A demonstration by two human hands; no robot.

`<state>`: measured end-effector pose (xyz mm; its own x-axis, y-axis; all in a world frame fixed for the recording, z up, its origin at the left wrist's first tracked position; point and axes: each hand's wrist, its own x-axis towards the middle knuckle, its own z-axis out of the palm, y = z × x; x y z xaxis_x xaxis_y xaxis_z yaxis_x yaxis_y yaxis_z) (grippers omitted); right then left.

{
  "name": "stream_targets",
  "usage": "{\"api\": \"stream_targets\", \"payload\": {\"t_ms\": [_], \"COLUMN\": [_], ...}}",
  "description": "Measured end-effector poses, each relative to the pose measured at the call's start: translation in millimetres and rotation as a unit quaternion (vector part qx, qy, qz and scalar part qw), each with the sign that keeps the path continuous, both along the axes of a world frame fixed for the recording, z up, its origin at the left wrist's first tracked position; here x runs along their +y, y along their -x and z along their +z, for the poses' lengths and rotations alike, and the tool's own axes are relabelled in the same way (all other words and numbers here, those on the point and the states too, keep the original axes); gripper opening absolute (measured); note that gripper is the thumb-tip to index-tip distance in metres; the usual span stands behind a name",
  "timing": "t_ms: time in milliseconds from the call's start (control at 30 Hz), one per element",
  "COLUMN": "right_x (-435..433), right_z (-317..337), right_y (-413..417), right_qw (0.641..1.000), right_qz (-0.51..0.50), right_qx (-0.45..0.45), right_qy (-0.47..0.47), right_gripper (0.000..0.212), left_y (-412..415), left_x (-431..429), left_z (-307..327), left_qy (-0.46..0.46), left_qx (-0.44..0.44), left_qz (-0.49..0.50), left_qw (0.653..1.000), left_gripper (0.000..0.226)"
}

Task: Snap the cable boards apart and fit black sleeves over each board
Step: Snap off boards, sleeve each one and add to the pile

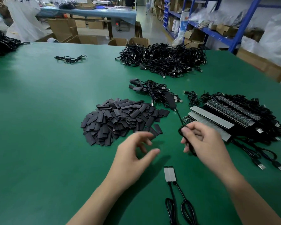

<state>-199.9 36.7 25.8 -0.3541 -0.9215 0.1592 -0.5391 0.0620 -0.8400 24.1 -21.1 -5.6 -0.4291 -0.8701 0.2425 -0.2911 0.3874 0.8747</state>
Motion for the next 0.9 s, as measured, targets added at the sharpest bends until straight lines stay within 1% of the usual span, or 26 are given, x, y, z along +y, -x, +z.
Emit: {"api": "stream_targets", "payload": {"t_ms": [33,67,100,133,200,233,300,333,400,467,500,600,667,700,733,800,833,900], "right_x": [-9,-22,-38,-57,-103,-125,-159,-168,-163,-130,-109,-41,-7,4,11,18,19,18], "right_z": [8,17,28,40,68,83,109,116,119,105,91,48,27,18,9,-5,-10,-17], "right_y": [3,6,9,13,19,20,20,18,9,-6,-13,-24,-28,-31,-33,-37,-39,-40], "right_qw": [1.000,0.999,0.997,0.994,0.988,0.987,0.982,0.980,0.980,0.981,0.984,0.992,0.990,0.989,0.988,0.986,0.984,0.981], "right_qz": [-0.011,-0.017,-0.022,-0.025,-0.033,-0.036,-0.036,-0.035,-0.020,0.011,0.029,0.088,0.122,0.130,0.136,0.151,0.157,0.165], "right_qx": [0.021,0.047,0.074,0.100,0.137,0.151,0.185,0.194,0.199,0.188,0.171,0.080,0.022,0.001,-0.015,-0.045,-0.060,-0.086], "right_qy": [0.010,0.020,0.029,0.040,0.054,0.049,0.018,0.006,0.016,0.035,0.028,-0.032,-0.063,-0.068,-0.068,-0.059,-0.055,-0.050], "right_gripper": [0.017,0.017,0.017,0.016,0.015,0.018,0.035,0.041,0.041,0.033,0.031,0.031,0.035,0.036,0.036,0.028,0.024,0.023], "left_y": [0,1,1,1,2,2,2,2,4,5,5,6,5,5,5,5,4,1], "left_x": [2,4,6,6,7,7,6,6,6,7,7,6,3,2,1,0,1,2], "left_z": [0,0,0,0,-1,-1,-2,-2,-3,-2,-2,-1,-2,-2,-1,-1,0,2], "left_qy": [0.052,0.090,0.116,0.132,0.142,0.142,0.135,0.130,0.122,0.106,0.082,-0.047,-0.116,-0.137,-0.152,-0.177,-0.186,-0.197], "left_qx": [-0.075,-0.141,-0.187,-0.212,-0.229,-0.233,-0.240,-0.242,-0.238,-0.210,-0.182,-0.052,0.034,0.063,0.085,0.119,0.131,0.146], "left_qz": [-0.040,-0.074,-0.100,-0.116,-0.136,-0.144,-0.156,-0.161,-0.171,-0.175,-0.173,-0.167,-0.157,-0.150,-0.145,-0.150,-0.156,-0.163], "left_qw": [0.995,0.983,0.970,0.961,0.953,0.951,0.949,0.948,0.948,0.956,0.965,0.984,0.980,0.977,0.974,0.965,0.961,0.956], "left_gripper": [0.038,0.046,0.056,0.064,0.069,0.068,0.065,0.063,0.059,0.052,0.049,0.043,0.042,0.041,0.039,0.036,0.034,0.031]}}
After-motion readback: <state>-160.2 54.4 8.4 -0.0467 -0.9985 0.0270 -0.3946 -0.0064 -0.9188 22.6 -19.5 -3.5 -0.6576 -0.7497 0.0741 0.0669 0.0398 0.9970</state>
